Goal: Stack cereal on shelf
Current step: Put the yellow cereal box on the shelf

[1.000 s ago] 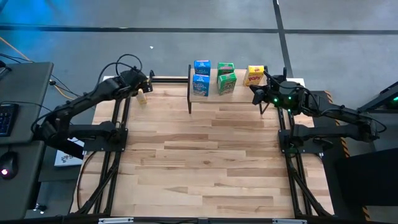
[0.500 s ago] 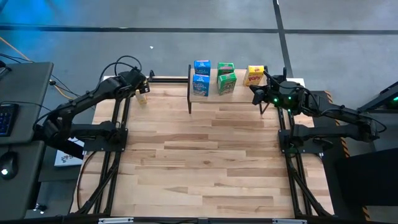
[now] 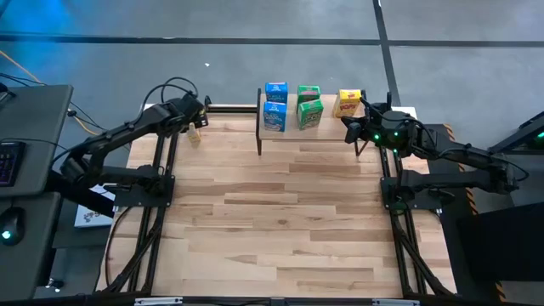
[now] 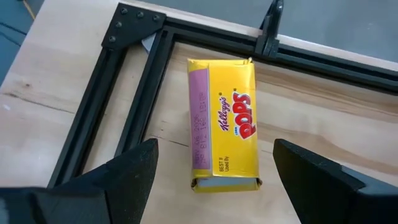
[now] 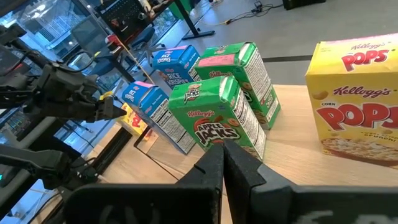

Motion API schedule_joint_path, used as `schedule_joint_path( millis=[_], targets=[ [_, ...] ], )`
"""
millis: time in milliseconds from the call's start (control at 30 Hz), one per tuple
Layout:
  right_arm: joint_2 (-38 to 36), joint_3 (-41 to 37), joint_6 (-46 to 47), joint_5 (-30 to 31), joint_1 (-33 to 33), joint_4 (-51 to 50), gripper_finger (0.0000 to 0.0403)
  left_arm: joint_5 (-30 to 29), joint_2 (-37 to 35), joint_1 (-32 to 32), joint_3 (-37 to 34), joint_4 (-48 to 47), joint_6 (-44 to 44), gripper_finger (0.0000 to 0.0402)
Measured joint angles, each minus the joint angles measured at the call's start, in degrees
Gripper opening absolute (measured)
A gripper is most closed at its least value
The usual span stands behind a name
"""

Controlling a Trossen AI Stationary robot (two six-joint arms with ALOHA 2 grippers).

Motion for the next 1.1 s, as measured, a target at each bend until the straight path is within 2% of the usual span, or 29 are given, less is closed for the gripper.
schedule_joint_path(
  millis=[733,1100],
  targets=[
    [0.0,0.0,0.2,0.0,0.0,0.0,0.0,-0.4,5.6,0.0,0.0,-0.4,-8.3,0.031],
    [0.0,0.0,0.2,0.0,0.0,0.0,0.0,1.4,9.2,-0.3,0.0,-0.2,-8.3,0.0306]
  ],
)
